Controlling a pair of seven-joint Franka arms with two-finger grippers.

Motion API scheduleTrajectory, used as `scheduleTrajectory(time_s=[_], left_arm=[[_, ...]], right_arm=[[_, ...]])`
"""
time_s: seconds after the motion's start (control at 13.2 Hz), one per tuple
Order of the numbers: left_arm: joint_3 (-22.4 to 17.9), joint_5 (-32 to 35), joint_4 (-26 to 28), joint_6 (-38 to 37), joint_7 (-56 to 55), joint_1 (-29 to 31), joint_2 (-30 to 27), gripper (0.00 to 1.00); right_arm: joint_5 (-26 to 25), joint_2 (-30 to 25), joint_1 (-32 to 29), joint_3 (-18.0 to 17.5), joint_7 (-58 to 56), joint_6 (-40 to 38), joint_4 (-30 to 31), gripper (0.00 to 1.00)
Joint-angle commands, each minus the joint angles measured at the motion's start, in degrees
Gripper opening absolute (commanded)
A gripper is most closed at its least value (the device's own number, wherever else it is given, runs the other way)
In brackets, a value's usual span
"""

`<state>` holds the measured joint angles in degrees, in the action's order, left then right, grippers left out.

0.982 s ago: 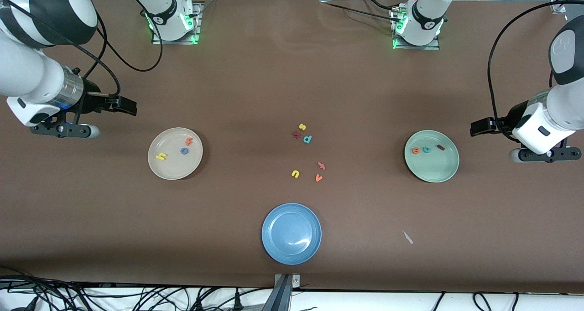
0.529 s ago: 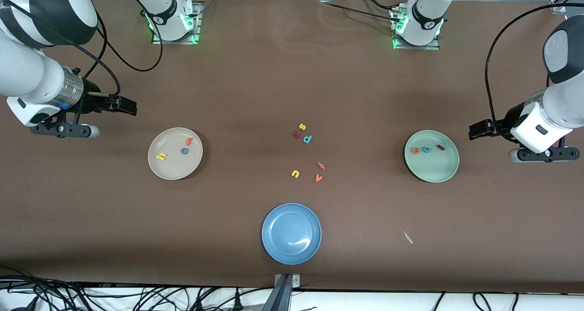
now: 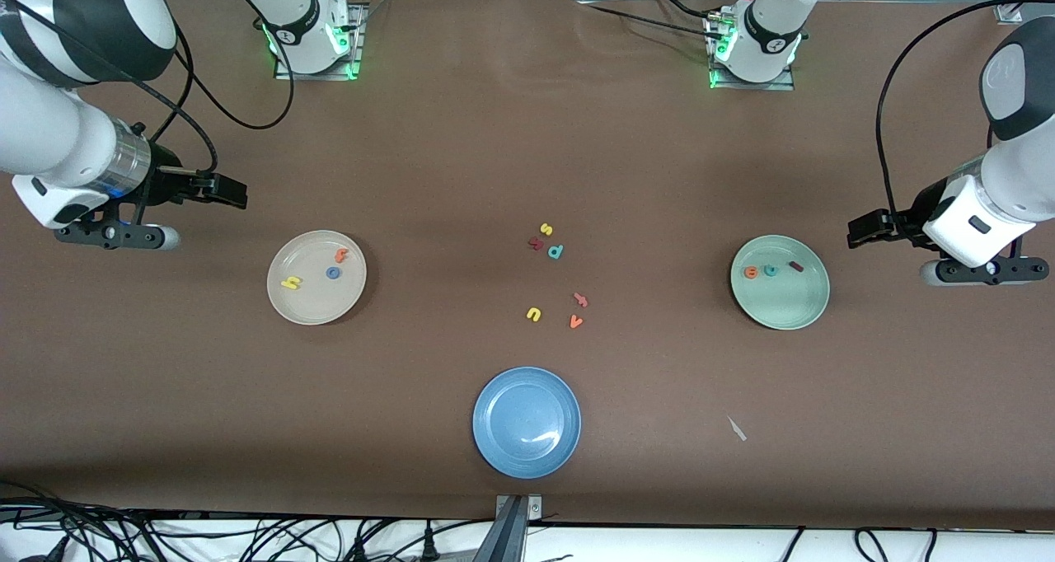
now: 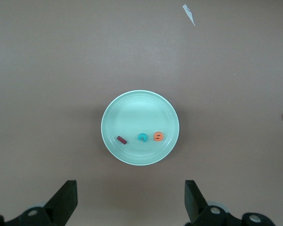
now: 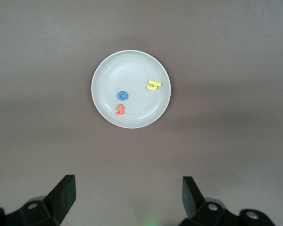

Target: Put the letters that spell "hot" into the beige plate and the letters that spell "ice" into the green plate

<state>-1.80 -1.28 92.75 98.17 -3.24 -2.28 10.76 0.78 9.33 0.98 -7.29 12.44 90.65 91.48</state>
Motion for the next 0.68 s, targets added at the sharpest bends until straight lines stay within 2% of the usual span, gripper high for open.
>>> scheduleTrajectory(time_s=[0.0, 0.6], left_arm=[[-0.3, -0.7, 1.5, 0.9, 1.2, -0.3, -1.6, 1.0], [-0.1, -0.6, 0.3, 1.3, 1.2, -0.5, -1.3, 1.0]], right_arm=[[-0.7, -0.2, 0.2, 0.2, -0.1, -0.6, -0.2, 1.0], [-0.7, -0.2, 0.2, 0.1, 0.0, -0.5, 0.0, 1.0]])
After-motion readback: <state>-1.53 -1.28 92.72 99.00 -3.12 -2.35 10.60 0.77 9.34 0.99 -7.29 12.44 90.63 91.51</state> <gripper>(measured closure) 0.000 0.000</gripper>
